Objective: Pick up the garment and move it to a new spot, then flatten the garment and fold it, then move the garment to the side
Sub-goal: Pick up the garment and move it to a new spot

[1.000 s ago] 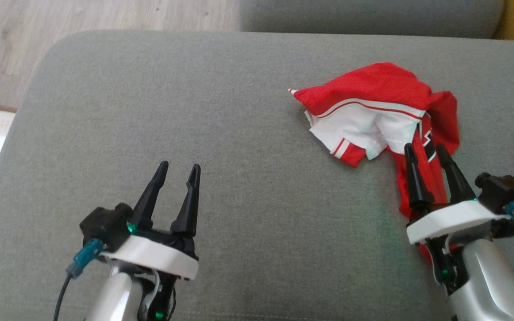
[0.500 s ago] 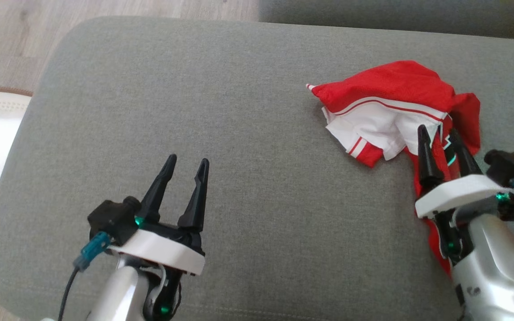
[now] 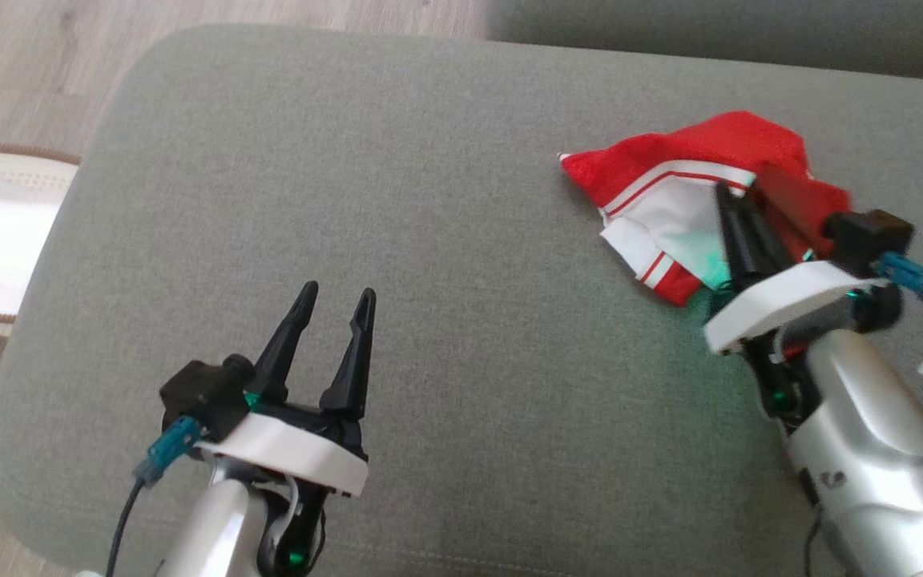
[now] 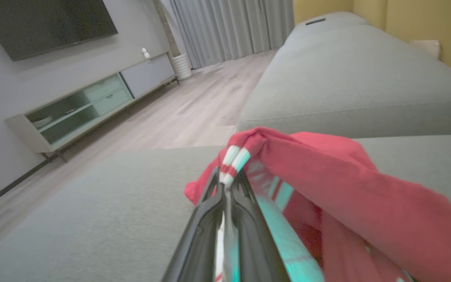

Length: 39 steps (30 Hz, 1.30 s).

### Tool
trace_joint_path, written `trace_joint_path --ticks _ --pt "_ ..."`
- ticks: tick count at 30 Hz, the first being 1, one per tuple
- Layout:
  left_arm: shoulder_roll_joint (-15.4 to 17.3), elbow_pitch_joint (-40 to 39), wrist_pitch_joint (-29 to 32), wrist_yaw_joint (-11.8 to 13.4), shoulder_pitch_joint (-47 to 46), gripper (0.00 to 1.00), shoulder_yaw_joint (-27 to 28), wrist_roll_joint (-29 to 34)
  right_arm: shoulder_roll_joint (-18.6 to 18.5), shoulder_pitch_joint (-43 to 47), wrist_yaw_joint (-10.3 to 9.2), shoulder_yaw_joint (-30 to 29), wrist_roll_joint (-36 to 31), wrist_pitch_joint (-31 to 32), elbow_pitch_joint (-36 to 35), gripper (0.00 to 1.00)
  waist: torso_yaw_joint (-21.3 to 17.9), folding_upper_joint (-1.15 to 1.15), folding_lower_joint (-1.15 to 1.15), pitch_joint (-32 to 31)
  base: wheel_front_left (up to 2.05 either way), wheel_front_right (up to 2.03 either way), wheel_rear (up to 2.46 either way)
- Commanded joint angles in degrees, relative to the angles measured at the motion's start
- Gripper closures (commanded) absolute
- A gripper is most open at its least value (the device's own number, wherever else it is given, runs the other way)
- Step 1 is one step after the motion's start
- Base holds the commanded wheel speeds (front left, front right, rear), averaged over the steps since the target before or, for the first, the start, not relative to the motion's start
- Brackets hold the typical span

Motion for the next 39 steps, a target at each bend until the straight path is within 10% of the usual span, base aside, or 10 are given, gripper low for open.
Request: trace_joint_path --ticks 1,10,18,32,33,39 --pt "0.08 -1.63 -0.29 0.19 -2.08 0.0 1.99 -0.33 -0.02 -1.39 -0.05 2.81 1.35 -0.93 -3.47 1.0 -0.21 0.0 0.0 -0.68 0.0 0.0 0.0" --pt "0.08 -1.25 -0.29 0.12 -0.87 0.0 2.38 0.0 -1.72 -1.51 -0.05 14.53 8.33 -0.68 -19.33 1.0 -0.92 0.0 0.0 -4.37 0.0 0.0 0.0" --pt "0.08 -1.79 -0.29 0.18 0.36 0.0 1.92 -0.04 -2.04 -2.4 -0.05 11.59 9.48 2.1 -27.99 1.0 0.73 0.0 0.0 -4.71 0.0 0.0 0.0" --pt "0.08 -2.52 -0.29 0.86 -3.46 0.0 -2.79 -2.99 -3.67 -17.69 -0.05 -7.36 -1.87 11.38 -4.45 1.0 10.24 0.0 0.0 3.03 0.0 0.0 0.0" --pt "0.08 -2.53 -0.29 0.98 -3.66 0.0 -3.06 -3.22 -4.33 -19.43 -0.05 -9.55 -3.71 11.99 0.05 0.13 10.71 0.0 0.0 3.3 0.0 0.0 0.0" --pt "0.08 -2.48 -0.29 1.51 -4.27 0.0 -4.21 -4.04 -7.9 -27.13 -0.05 -21.05 -19.84 10.86 19.24 0.0 12.25 0.0 0.0 3.95 0.0 0.0 0.0"
